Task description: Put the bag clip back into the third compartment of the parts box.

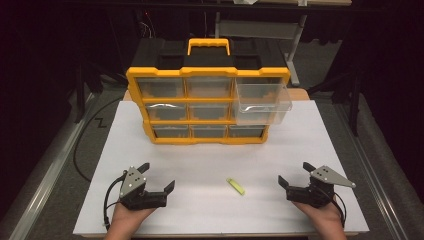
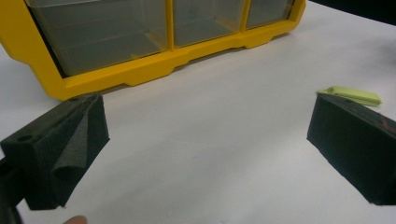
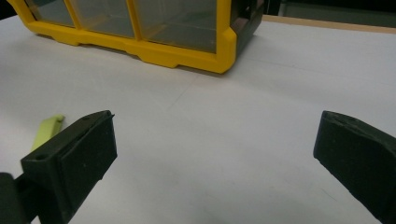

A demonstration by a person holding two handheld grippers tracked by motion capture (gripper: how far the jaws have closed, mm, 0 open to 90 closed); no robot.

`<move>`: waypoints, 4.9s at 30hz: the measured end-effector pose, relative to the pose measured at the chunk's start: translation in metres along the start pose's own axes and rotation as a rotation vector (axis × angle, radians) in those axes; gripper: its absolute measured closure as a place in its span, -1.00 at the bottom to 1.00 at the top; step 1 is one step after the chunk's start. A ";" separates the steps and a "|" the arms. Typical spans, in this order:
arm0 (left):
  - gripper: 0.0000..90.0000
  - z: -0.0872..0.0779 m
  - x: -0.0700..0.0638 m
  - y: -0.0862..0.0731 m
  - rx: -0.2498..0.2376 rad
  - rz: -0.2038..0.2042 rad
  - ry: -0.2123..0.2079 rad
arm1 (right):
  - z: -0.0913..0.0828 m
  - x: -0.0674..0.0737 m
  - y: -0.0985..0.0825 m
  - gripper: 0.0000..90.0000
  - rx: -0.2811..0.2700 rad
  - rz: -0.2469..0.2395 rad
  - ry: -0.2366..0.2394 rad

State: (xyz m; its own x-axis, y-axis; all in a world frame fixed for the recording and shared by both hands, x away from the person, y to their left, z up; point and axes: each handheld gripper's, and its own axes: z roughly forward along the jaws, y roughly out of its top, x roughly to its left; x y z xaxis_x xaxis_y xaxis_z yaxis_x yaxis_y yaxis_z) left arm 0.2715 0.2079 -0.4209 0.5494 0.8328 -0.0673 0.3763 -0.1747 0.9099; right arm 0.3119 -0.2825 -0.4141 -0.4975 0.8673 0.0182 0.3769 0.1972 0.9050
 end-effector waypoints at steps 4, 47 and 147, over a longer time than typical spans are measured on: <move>-0.99 0.000 -0.002 0.000 0.000 0.002 -0.006 | -0.002 -0.007 -0.002 -1.00 -0.005 0.007 -0.017; -0.99 0.003 -0.007 0.003 -0.010 0.037 -0.063 | 0.045 0.088 0.014 -0.75 0.121 -0.184 0.256; -0.99 0.001 -0.009 0.002 -0.060 0.032 -0.115 | 0.091 0.087 0.043 -0.10 0.510 -0.312 0.456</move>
State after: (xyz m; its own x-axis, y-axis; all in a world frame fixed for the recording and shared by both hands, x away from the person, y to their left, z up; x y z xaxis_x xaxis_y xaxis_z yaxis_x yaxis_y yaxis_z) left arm 0.2674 0.1994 -0.4192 0.6437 0.7609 -0.0812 0.3138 -0.1656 0.9349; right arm 0.3562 -0.1564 -0.4120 -0.8731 0.4829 0.0676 0.4254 0.6865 0.5897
